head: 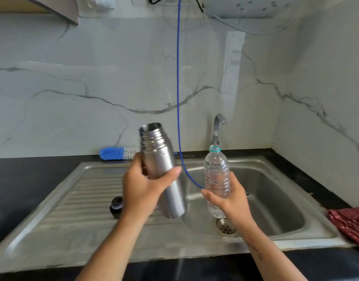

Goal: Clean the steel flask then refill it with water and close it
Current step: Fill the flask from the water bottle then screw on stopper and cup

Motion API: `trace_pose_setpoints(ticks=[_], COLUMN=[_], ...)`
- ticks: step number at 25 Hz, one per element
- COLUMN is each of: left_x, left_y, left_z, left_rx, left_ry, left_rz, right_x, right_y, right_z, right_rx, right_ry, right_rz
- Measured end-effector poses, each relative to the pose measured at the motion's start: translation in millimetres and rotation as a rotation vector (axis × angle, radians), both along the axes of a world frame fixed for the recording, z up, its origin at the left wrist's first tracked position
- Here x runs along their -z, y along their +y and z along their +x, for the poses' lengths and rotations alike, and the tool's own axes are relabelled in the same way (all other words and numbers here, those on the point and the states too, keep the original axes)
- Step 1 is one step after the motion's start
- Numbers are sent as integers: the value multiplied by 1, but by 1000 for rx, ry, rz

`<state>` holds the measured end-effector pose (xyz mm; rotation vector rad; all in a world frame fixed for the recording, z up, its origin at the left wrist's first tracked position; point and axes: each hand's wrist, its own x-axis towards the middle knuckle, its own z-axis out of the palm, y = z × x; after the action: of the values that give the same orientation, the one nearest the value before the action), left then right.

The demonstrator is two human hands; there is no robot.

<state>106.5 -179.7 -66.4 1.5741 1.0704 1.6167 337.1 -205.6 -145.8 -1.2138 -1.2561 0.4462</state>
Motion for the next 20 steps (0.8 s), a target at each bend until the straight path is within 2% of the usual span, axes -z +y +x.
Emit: trace_pose_setpoints(ticks=[4, 8, 13, 20], left_x=[33, 75, 108, 124], left_y=[42, 70, 97, 105], left_z=[99, 156, 171, 165], left_rx=[38, 71, 125, 120], left_ry=[121, 342, 401, 410], left_rz=[-73, -214, -302, -312], right_x=[-6, -6, -2, -3], right_y=[17, 40, 57, 58], right_z=[67, 122, 162, 160], right_rx=[120, 194, 193, 204], right_ry=[-72, -213, -383, -596], right_rz=[-8, -52, -143, -185])
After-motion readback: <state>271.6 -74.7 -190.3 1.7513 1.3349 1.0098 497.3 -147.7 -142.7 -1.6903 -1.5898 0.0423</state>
